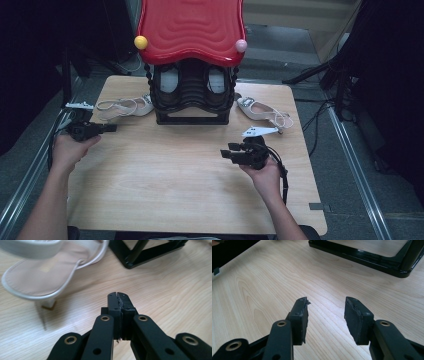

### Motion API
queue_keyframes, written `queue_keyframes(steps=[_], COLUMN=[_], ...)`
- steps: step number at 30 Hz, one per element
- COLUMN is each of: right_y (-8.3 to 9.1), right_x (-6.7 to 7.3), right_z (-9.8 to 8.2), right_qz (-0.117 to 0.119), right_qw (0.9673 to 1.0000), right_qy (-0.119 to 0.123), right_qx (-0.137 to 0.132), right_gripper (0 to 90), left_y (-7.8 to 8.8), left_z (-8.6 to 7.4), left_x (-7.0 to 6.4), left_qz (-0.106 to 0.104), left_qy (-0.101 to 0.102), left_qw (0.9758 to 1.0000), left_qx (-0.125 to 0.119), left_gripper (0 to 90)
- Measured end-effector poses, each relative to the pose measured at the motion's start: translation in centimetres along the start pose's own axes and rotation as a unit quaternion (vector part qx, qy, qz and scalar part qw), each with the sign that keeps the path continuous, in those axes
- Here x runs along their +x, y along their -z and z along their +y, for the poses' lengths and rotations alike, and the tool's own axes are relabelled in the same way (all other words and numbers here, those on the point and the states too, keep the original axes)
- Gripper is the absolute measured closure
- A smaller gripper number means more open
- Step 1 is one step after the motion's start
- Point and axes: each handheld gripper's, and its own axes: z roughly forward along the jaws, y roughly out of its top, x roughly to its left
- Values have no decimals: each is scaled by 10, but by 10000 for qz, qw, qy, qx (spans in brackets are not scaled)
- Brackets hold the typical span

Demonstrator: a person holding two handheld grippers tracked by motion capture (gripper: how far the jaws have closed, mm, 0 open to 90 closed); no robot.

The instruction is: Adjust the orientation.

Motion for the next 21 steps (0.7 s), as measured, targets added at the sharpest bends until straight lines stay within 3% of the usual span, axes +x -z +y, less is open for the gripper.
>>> queue_keyframes(steps=[11,14,21], right_y=[5,6,11], right_x=[-1,-1,-3], right_z=[-6,-7,-13], right_qz=[-101,-127,-195], right_qw=[9999,9999,9997], right_qy=[-69,-103,-158], right_qx=[5,32,-49], right_gripper=[547,548,550], left_y=[-5,-9,-15], left_z=[-8,-8,-7], left_x=[35,41,54], left_qz=[238,391,566], left_qy=[342,287,412], left_qw=[9991,9987,9975], left_qx=[60,135,5], left_gripper=[900,900,900])
